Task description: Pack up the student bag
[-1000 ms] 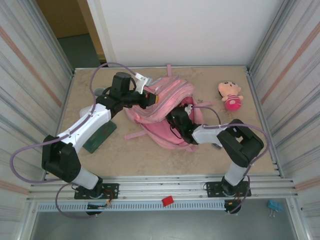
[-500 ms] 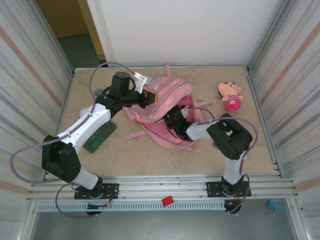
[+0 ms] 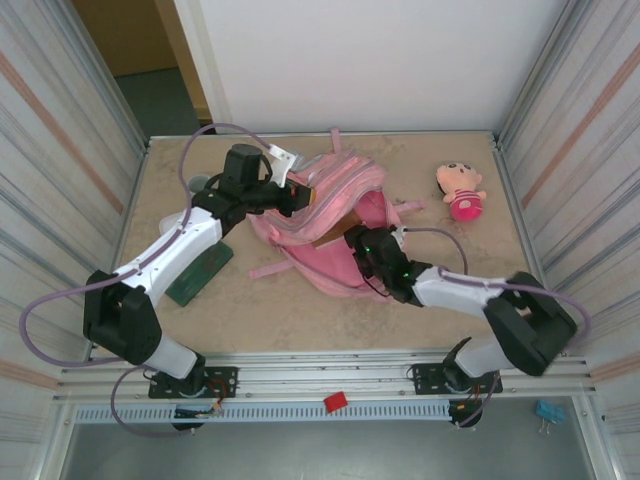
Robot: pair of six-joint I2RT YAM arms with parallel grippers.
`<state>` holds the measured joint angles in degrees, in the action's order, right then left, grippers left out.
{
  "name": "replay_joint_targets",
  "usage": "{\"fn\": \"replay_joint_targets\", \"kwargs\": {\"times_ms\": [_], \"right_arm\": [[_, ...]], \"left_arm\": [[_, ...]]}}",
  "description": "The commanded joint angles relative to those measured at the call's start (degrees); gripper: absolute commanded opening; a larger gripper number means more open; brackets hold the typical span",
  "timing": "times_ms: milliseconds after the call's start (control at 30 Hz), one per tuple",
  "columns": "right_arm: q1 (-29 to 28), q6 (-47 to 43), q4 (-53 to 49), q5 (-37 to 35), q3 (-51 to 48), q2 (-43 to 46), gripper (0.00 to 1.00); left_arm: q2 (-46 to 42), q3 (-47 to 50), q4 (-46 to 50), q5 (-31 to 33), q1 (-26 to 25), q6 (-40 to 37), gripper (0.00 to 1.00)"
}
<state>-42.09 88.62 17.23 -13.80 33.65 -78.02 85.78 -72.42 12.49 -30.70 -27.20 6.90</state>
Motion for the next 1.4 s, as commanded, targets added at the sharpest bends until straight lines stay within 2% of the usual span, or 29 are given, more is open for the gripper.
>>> {"fn": "replay_joint_targets", "kwargs": {"times_ms": [0, 100, 300, 433, 533, 600, 733, 767, 867, 900, 967, 1033, 1167, 1367], "right_arm": [[0.76, -7.58, -12.42, -1.88, -0.29, 9.89, 0.62], [1.94, -11.53, -22.72, -3.87, -0.48, 18.38, 0.62], [4.75, -19.34, -34.66, -7.64, -1.89, 34.63, 0.62], [6.27, -27.54, -38.06, -9.71, -1.71, 40.18, 0.60], [6.91, -35.14, -37.53, -8.20, -0.89, 40.94, 0.60], [6.95, -41.03, -36.38, -5.86, -0.39, 39.90, 0.61], [7.00, -50.85, -33.18, 0.10, 0.09, 36.59, 0.63], [6.86, -53.37, -32.60, 1.75, 0.47, 35.48, 0.63], [6.27, -62.33, -34.05, 4.89, 3.67, 31.41, 0.65], [5.57, -66.65, -35.20, 5.80, 5.56, 29.69, 0.66], [3.82, -75.36, -37.55, 7.38, 9.19, 26.58, 0.69], [1.66, -84.53, -40.15, 10.01, 12.64, 23.37, 0.72], [-3.28, -102.25, -47.24, 14.33, 18.77, 15.24, 0.78], [-6.77, -119.01, -52.45, 13.37, 23.36, 5.60, 0.82]], "left_arm": [[-1.24, -0.25, -3.29, 0.75, -1.12, -5.90, 0.00], [-0.64, 1.19, -1.79, 0.81, -2.18, -10.85, 0.00], [2.25, 4.20, 3.68, 4.72, -6.46, -23.50, 0.00], [6.28, 6.70, 4.80, 8.55, -11.47, -30.11, 0.00], [11.30, 7.39, 3.57, 10.26, -13.95, -28.98, 0.00], [14.79, 7.14, 2.89, 10.77, -15.22, -27.84, 0.00], [17.17, 6.59, 1.13, 11.83, -16.22, -24.80, 0.10], [16.61, 6.56, 0.45, 12.17, -16.17, -23.27, 0.17], [13.13, 6.18, -0.01, 11.94, -15.21, -20.17, 0.51], [11.25, 5.94, 0.16, 11.69, -14.54, -18.87, 0.59], [7.44, 5.80, 0.40, 10.38, -12.69, -15.81, 0.66], [3.53, 6.41, 0.06, 8.53, -10.33, -12.34, 0.70], [-3.54, 10.94, -3.08, 9.08, -5.54, -4.61, 0.72], [-11.51, 20.71, -6.48, 7.54, 2.13, 5.62, 0.71]]}}
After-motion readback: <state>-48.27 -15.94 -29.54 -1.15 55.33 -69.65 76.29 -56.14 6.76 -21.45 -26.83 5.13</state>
